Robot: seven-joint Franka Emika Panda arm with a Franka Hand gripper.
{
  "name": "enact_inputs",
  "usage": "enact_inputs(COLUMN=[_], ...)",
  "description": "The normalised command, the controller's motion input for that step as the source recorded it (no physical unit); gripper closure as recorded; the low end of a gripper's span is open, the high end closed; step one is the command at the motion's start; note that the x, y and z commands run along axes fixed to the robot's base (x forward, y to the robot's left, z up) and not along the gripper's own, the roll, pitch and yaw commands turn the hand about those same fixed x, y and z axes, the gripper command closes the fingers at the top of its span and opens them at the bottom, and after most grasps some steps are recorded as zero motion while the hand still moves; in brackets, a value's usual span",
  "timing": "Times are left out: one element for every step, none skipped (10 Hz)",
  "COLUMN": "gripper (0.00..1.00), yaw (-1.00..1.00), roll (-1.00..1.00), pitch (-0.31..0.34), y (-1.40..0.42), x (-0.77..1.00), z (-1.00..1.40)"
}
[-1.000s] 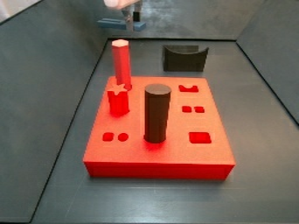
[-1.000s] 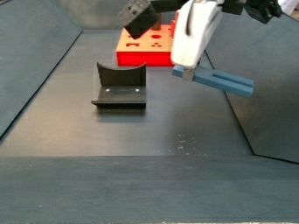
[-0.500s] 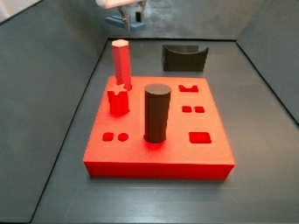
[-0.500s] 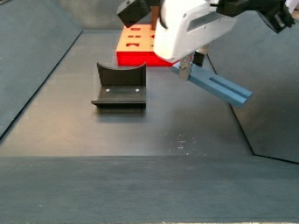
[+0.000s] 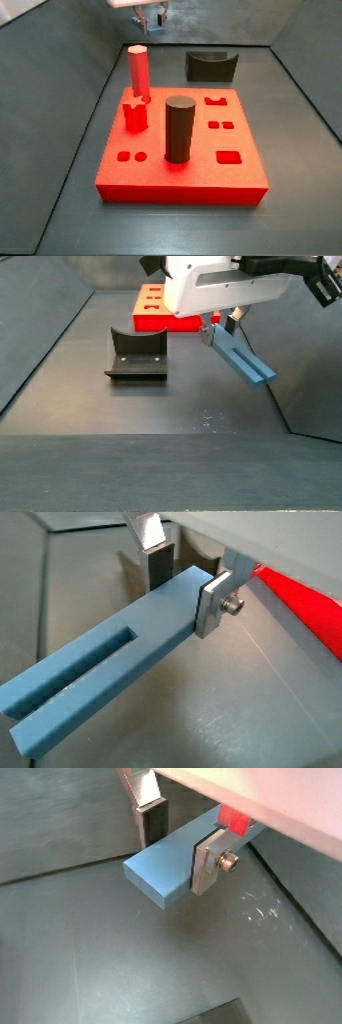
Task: Pick up the double-square object. Move up. Rotate the double-square object. Place the double-square object on the fixture. Regrasp the double-square object. Move to above the board. Insert the double-square object.
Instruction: Rotate the double-square object.
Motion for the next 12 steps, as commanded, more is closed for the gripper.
enact_inputs(gripper=[1.0, 1.0, 1.0, 1.0, 1.0, 1.0, 1.0, 1.0, 1.0, 1.0, 1.0, 1.0], yaw=[-1.0, -1.0, -1.0, -0.9, -0.74, -0.45, -0.3, 0.0, 0.03, 0.03, 0.03, 0.02], roll=[-0.02, -0.03, -0.03, -0.04, -0.04, -0.04, -0.04, 0.0, 0.0, -0.01, -0.03, -0.06], pitch=[-0.012, -0.015, -0.018, -0.022, -0.022, -0.022, -0.022, 0.0, -0.005, -0.038, -0.045, -0.053], y=[0.02, 0.02, 0.02, 0.02, 0.02, 0.02, 0.02, 0.0, 0.0, 0.0, 0.0, 0.0], x=[0.01, 0.01, 0.01, 0.01, 0.01, 0.01, 0.01, 0.0, 0.0, 0.02, 0.03, 0.04], z=[0.0, 0.0, 0.0, 0.0, 0.0, 0.0, 0.0, -1.0, -1.0, -1.0, -1.0, -1.0])
